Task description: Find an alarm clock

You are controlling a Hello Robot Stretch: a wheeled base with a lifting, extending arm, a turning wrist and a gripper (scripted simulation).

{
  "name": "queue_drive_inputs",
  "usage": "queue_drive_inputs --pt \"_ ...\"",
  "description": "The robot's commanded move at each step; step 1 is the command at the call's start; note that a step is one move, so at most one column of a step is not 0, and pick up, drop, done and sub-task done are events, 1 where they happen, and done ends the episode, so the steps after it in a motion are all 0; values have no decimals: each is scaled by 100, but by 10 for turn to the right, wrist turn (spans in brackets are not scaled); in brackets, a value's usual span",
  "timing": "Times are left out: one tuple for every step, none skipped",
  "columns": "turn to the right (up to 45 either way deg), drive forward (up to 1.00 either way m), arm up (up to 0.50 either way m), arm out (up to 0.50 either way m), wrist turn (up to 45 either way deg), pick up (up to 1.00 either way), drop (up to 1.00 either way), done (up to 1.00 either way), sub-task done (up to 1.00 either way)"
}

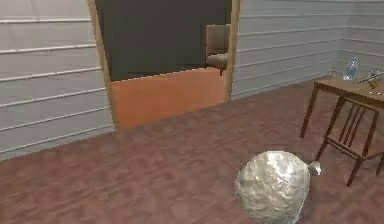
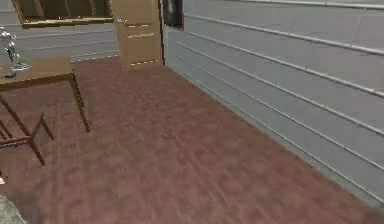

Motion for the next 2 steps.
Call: queue_drive_inputs --pt "450 0 0 0 0 0 0 0 0" --pt "330 0 0 0 0 0 0 0 0"
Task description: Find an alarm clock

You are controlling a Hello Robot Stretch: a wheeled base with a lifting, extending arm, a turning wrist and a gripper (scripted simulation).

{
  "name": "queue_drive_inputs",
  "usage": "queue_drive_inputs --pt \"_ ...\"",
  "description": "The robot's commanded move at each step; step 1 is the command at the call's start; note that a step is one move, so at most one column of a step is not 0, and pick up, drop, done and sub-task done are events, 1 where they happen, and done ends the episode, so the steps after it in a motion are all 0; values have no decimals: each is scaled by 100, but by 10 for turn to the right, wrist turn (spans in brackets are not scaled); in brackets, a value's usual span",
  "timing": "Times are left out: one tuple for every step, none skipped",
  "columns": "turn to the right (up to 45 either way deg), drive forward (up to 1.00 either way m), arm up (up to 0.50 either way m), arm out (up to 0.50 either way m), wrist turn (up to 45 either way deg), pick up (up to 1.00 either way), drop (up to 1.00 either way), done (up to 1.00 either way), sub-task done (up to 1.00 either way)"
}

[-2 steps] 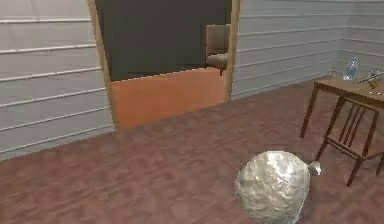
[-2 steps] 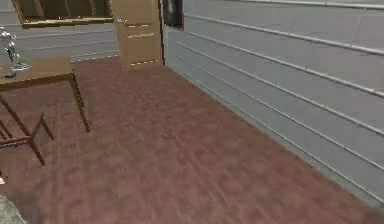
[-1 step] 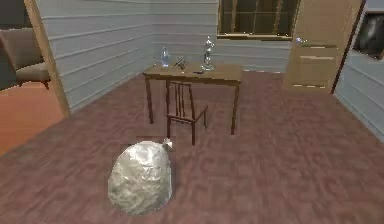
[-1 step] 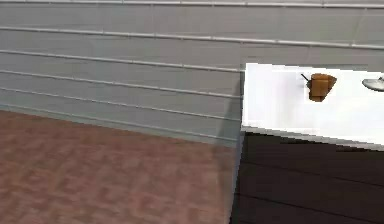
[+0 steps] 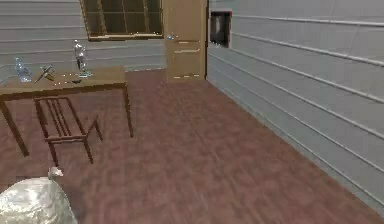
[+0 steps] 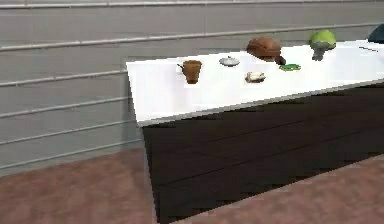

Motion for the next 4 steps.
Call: queue_drive_inputs --pt "0 100 0 0 0 0 0 0 0" --pt "0 100 0 0 0 0 0 0 0" --pt "90 0 0 0 0 0 0 0 0" --pt "0 20 0 0 0 0 0 0 0"
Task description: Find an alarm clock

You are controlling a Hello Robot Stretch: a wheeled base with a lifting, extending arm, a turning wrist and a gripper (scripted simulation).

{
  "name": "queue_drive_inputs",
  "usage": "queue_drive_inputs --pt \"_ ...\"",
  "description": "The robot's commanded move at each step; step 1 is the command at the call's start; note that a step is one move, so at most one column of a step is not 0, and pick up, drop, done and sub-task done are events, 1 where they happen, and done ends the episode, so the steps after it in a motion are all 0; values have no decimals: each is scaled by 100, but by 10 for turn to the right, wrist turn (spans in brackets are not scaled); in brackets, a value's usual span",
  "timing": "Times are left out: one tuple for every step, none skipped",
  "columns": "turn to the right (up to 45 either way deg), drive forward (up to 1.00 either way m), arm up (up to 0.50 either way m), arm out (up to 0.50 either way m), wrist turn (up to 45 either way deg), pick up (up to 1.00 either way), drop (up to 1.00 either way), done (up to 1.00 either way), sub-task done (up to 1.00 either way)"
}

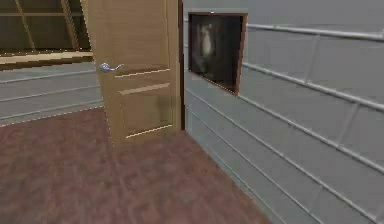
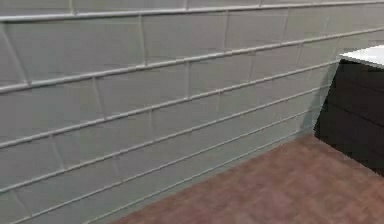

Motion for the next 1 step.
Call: queue_drive_inputs --pt "-270 0 0 0 0 0 0 0 0"
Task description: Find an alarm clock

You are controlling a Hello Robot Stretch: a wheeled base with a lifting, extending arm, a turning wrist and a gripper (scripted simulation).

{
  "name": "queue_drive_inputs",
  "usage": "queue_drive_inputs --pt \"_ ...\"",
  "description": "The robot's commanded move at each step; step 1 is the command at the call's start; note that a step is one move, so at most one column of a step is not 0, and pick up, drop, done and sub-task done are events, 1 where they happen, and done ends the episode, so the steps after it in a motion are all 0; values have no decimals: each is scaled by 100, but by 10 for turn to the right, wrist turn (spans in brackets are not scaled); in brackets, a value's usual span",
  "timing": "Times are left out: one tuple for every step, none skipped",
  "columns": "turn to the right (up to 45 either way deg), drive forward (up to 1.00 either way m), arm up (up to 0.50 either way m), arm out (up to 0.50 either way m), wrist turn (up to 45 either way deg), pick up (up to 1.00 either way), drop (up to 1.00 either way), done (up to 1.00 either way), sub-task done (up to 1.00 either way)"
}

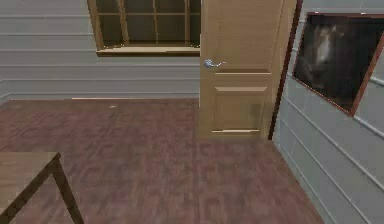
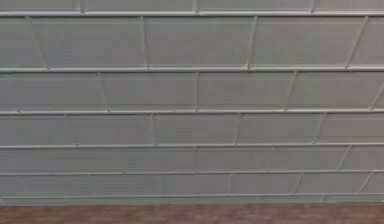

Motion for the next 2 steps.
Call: queue_drive_inputs --pt "0 100 0 0 0 0 0 0 0" --pt "0 20 0 0 0 0 0 0 0"
